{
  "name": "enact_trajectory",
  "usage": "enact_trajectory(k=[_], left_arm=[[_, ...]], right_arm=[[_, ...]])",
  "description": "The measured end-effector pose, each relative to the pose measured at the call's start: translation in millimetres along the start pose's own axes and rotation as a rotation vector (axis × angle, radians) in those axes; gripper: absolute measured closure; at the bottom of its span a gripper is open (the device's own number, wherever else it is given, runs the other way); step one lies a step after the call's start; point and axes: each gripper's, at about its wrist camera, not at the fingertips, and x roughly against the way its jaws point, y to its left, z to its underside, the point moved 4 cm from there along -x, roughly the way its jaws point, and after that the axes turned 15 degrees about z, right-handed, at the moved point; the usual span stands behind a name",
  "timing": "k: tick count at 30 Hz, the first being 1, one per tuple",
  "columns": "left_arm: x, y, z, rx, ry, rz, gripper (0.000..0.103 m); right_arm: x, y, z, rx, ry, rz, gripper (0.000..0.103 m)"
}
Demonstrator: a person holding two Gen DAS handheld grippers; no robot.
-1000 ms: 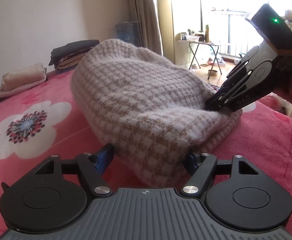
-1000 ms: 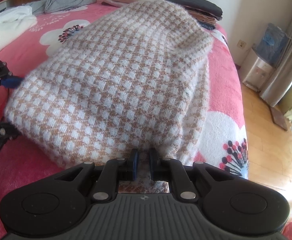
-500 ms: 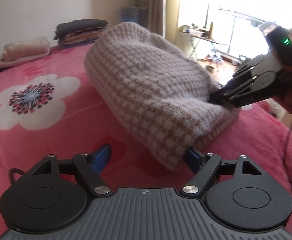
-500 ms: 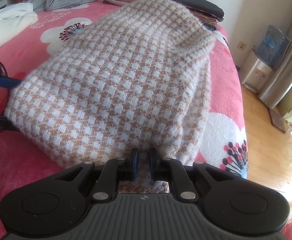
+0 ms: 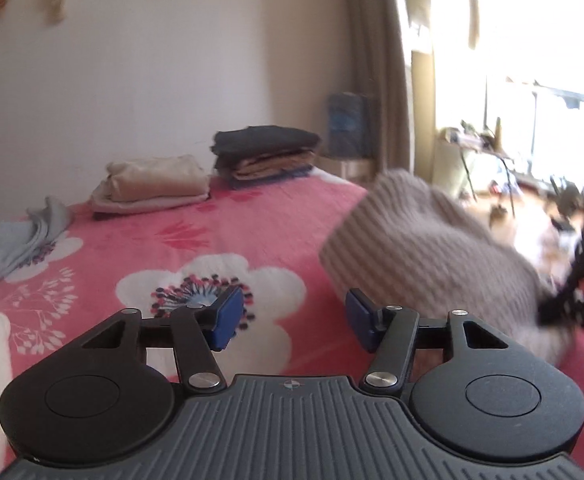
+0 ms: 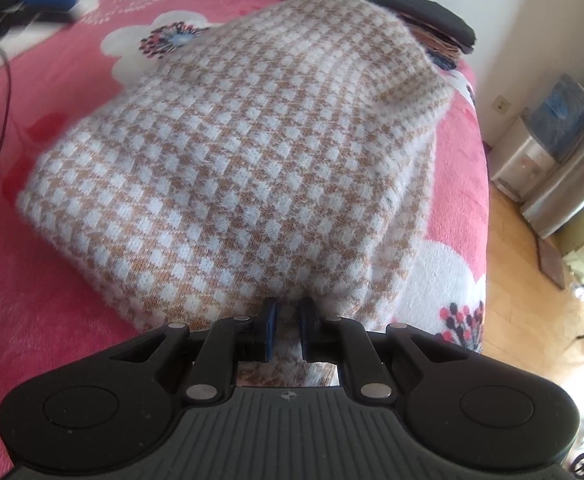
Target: Fold clothes
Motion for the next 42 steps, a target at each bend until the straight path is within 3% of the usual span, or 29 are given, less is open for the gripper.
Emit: enact_trajectory(k=[3, 8, 11, 13, 15, 18, 20, 24, 25, 28, 31, 33, 35, 38, 42], left_arm=[[1, 17, -8, 0.151, 0.0, 0.012, 0.049], [-7, -40, 8, -0.009, 0.023, 0.214, 0.051], [-12, -77, 20, -0.119, 0.038, 0.337, 0.066], [-18, -100, 31, -0.192, 0.062, 0.397, 0.092], [-29, -107, 49, -0.172, 0.118, 0.421, 0.096], [-35, -106, 70, -0.129, 0.126, 0.436, 0.097], [-37, -108, 75, -0.127, 0.127, 0.451, 0.098], [-40, -108, 77, -0.126, 0.131, 0.465, 0.098], [-40, -107, 76, -0.121, 0.13, 0.469, 0.098], [-38, -108, 77, -0.111, 0.124, 0.478, 0.098], [-39, -110, 80, -0.131, 0.105, 0.464, 0.098], [-42, -110, 81, -0.146, 0.089, 0.452, 0.098], [-45, -110, 81, -0.156, 0.087, 0.458, 0.098], [-47, -112, 81, -0.169, 0.097, 0.475, 0.098], [-48, -113, 82, -0.165, 0.101, 0.486, 0.098]], right_arm=[[13, -7, -11, 0.043, -0.004, 0.0, 0.091], [41, -24, -49, 0.057, -0.077, -0.006, 0.091], [46, -23, -82, 0.047, -0.14, -0.065, 0.091], [42, -17, -104, 0.045, -0.162, -0.115, 0.091], [32, -10, -120, 0.05, -0.16, -0.147, 0.092], [-14, -5, -118, 0.053, -0.014, -0.046, 0.092], [-43, -4, -102, 0.046, 0.025, -0.028, 0.092], [-32, -13, -125, 0.025, 0.097, -0.023, 0.092], [-23, -13, -136, 0.039, 0.094, -0.007, 0.092], [6, -7, -179, 0.061, -0.057, -0.03, 0.092], [-3, 14, -211, 0.111, -0.15, -0.041, 0.092], [-51, 18, -212, 0.11, -0.122, -0.033, 0.094], [-96, 12, -211, 0.021, -0.1, -0.054, 0.099], [-91, 25, -219, 0.092, -0.111, 0.008, 0.1], [-64, 14, -237, 0.084, -0.097, 0.014, 0.1]])
